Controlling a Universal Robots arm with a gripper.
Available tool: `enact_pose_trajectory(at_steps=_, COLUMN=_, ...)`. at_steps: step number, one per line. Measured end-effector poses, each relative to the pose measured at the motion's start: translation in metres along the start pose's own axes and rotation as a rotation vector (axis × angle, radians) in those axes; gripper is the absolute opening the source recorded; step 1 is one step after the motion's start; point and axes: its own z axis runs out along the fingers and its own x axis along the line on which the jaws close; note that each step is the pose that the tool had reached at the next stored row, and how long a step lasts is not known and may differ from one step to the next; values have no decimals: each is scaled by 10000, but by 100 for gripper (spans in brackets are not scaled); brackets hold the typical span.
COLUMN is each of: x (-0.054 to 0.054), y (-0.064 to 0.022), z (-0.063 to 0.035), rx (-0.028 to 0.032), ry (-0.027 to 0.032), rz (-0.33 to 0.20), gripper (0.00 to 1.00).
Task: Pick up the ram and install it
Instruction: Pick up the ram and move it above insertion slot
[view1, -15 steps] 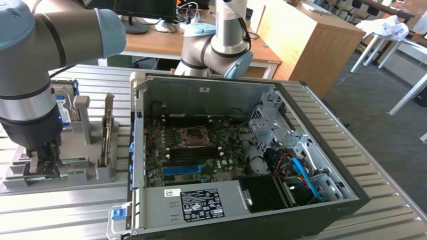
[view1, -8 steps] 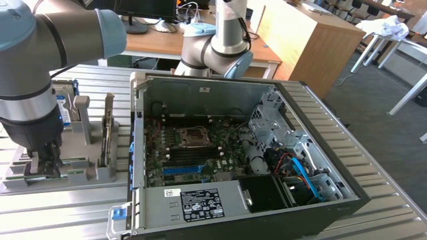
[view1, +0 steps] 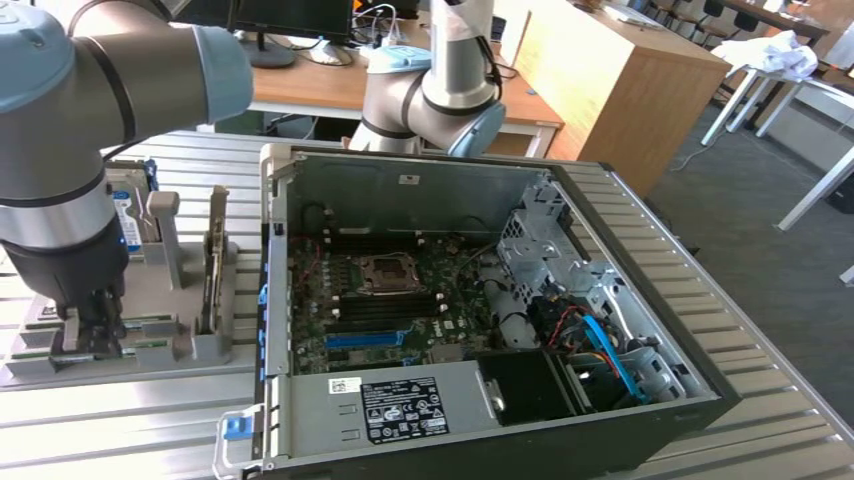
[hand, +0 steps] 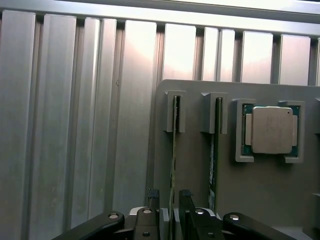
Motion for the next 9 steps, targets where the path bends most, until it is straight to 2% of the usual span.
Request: enact_pose_trajectory(at_steps=9, x=-14, y=-1, z=11, rx=2, ry=-1, rz=0, gripper=30)
